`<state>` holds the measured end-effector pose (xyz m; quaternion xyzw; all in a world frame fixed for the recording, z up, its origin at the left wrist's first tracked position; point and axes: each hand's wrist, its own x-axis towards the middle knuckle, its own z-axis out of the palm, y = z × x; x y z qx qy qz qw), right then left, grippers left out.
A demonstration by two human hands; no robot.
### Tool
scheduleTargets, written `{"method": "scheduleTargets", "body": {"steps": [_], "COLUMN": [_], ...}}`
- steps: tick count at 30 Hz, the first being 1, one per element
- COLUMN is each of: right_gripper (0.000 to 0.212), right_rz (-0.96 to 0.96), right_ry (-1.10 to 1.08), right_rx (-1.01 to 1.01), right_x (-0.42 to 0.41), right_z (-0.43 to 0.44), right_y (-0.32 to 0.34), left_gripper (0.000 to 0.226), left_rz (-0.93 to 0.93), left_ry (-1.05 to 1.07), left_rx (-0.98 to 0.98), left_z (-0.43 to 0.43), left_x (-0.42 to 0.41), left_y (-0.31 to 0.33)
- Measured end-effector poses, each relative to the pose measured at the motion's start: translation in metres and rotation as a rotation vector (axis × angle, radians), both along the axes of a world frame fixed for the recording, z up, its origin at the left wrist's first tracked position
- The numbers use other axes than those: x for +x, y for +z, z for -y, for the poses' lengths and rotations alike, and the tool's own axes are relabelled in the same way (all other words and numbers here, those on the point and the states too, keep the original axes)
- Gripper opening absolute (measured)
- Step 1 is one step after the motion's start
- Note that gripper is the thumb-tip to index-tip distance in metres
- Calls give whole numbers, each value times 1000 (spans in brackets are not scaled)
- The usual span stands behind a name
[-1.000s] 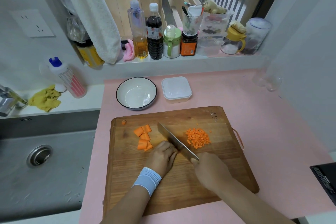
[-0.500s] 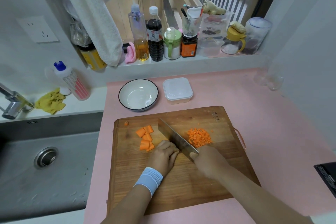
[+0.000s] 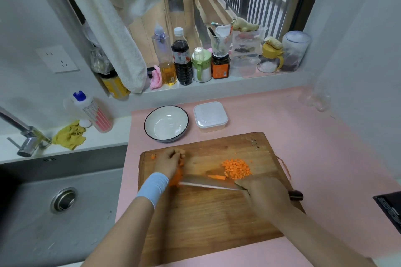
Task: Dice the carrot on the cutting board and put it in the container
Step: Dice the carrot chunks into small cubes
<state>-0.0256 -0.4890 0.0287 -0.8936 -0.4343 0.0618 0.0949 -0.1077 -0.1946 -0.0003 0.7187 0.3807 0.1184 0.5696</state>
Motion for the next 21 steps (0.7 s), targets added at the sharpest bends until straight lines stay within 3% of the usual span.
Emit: {"method": "scheduleTargets", "body": {"steps": [3,6,8,14,21], "right_gripper": [24,28,33,41,21], "right_rz": [100,185,212,228,75], "right_ry": [103,182,188,182,67], "right_rx": [-6,-16,-21,-64,16], "right_x": [-1,-3,-4,-6,-11], "right_z": [-2,-8,-10,-16,-7], "right_y": [11,15,13,16,17], "left_gripper": [12,34,33,18,11], "left_rz": [-181,-382,-412,-262,-226], "left_ry": [-391,-738,-827,-717,-542], "left_rx": [100,88,58,-30,-121], "left_z": [6,21,24,24,14], "left_x": [10,15,16,16,18], "left_y": [18,22,16,3,-4]}}
